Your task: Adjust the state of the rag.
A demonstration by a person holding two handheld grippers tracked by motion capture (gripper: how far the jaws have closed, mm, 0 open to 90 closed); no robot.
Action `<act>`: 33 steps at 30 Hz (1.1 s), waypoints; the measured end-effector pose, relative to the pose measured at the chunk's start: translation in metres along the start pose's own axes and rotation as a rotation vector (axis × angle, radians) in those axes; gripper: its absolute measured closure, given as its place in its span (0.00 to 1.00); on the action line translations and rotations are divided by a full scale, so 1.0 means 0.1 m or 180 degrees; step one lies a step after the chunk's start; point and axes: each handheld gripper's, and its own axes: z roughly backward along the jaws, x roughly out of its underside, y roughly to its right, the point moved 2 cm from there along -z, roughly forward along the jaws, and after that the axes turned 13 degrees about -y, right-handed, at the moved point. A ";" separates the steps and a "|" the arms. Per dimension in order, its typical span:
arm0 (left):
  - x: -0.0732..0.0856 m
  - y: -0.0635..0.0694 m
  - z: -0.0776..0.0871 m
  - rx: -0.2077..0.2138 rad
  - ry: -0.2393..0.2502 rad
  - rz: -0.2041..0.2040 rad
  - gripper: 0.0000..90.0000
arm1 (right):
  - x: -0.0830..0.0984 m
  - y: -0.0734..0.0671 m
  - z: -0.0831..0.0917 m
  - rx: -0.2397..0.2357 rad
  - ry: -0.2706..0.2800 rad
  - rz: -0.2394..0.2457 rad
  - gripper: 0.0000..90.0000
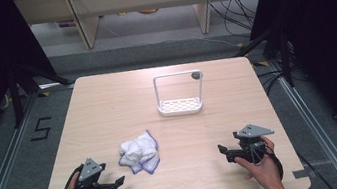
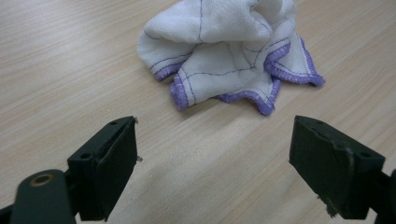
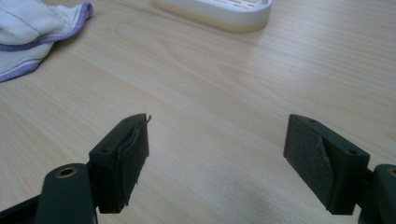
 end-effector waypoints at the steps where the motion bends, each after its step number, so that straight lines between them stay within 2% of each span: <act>1: 0.00 0.01 -0.01 0.0001 0.0070 0.0067 0.16 | 0.00 0.01 0.00 -0.0007 0.0004 0.0005 0.26; 2: 0.00 0.00 0.00 -0.0007 0.0038 0.0030 0.17 | 0.01 0.01 -0.01 -0.0019 0.0009 0.0010 0.26; 5: 0.00 0.02 0.00 0.0014 0.0037 0.0070 0.17 | 0.00 -0.02 0.00 0.0017 -0.0016 0.0018 0.27; 6: 0.00 0.00 0.01 0.0010 -0.0024 -0.0047 0.17 | 0.00 -0.02 -0.01 0.0003 -0.0029 0.0070 0.27; 8: 0.00 0.01 0.02 0.0031 -0.0002 -0.0033 0.17 | 0.00 -0.02 0.00 0.0058 -0.0039 0.0092 0.27; 9: -0.02 0.03 0.00 0.0074 0.0128 0.0057 0.17 | 0.00 -0.02 0.00 0.0058 -0.0039 0.0092 0.27; 11: -0.05 0.06 0.03 0.0132 0.0201 0.0092 0.16 | 0.00 -0.01 -0.02 0.0042 -0.0074 0.0077 0.27; 12: -0.06 0.06 0.05 0.0163 0.0202 -0.0007 0.16 | 0.00 -0.01 -0.02 0.0059 -0.0075 0.0064 0.27; 14: -0.11 0.11 0.04 0.0181 0.0283 -0.0014 0.16 | 0.01 0.00 -0.01 0.0075 -0.0078 0.0067 0.27; 15: -0.13 0.12 0.04 0.0169 0.0273 -0.0064 0.17 | 0.01 0.01 -0.01 0.0048 -0.0069 0.0069 0.27; 17: -0.16 0.15 0.04 0.0178 0.0306 -0.0046 0.18 | 0.01 0.01 -0.01 0.0075 -0.0075 0.0087 0.27; 18: -0.23 0.20 0.03 0.0129 0.0334 -0.0106 0.22 | 0.02 0.01 -0.02 0.0035 -0.0081 0.0039 0.27; 19: -0.26 0.20 0.04 0.0080 0.0272 -0.0184 0.23 | 0.02 -0.01 -0.02 0.0024 -0.0090 0.0004 0.27; 20: -0.29 0.23 0.03 0.0076 0.0336 -0.0144 0.25 | 0.01 0.01 -0.02 0.0046 -0.0080 0.0067 0.27; 23: -0.36 0.25 0.01 0.0028 0.0353 -0.0149 0.30 | 0.01 0.00 -0.03 0.0035 -0.0099 0.0077 0.27; 25: -0.43 0.27 -0.03 -0.0077 0.0296 -0.0251 0.35 | 0.01 0.00 -0.04 -0.0012 -0.0091 0.0074 0.26; 27: -0.46 0.28 -0.05 -0.0106 0.0330 -0.0244 0.37 | 0.02 0.00 -0.03 0.0020 -0.0110 0.0093 0.26; 28: -0.50 0.28 -0.10 -0.0204 0.0288 -0.0393 0.38 | 0.02 0.00 -0.05 -0.0075 -0.0137 0.0112 0.26; 29: -0.52 0.27 -0.11 -0.0240 0.0238 -0.0480 0.40 | 0.02 0.00 -0.05 -0.0086 -0.0150 0.0129 0.26; 31: -0.55 0.28 -0.16 -0.0205 0.0223 -0.0480 0.45 | 0.02 -0.01 -0.06 -0.0033 -0.0170 0.0120 0.26; 33: -0.58 0.27 -0.22 -0.0242 0.0144 -0.0552 0.47 | 0.02 -0.01 -0.07 -0.0023 -0.0180 0.0135 0.26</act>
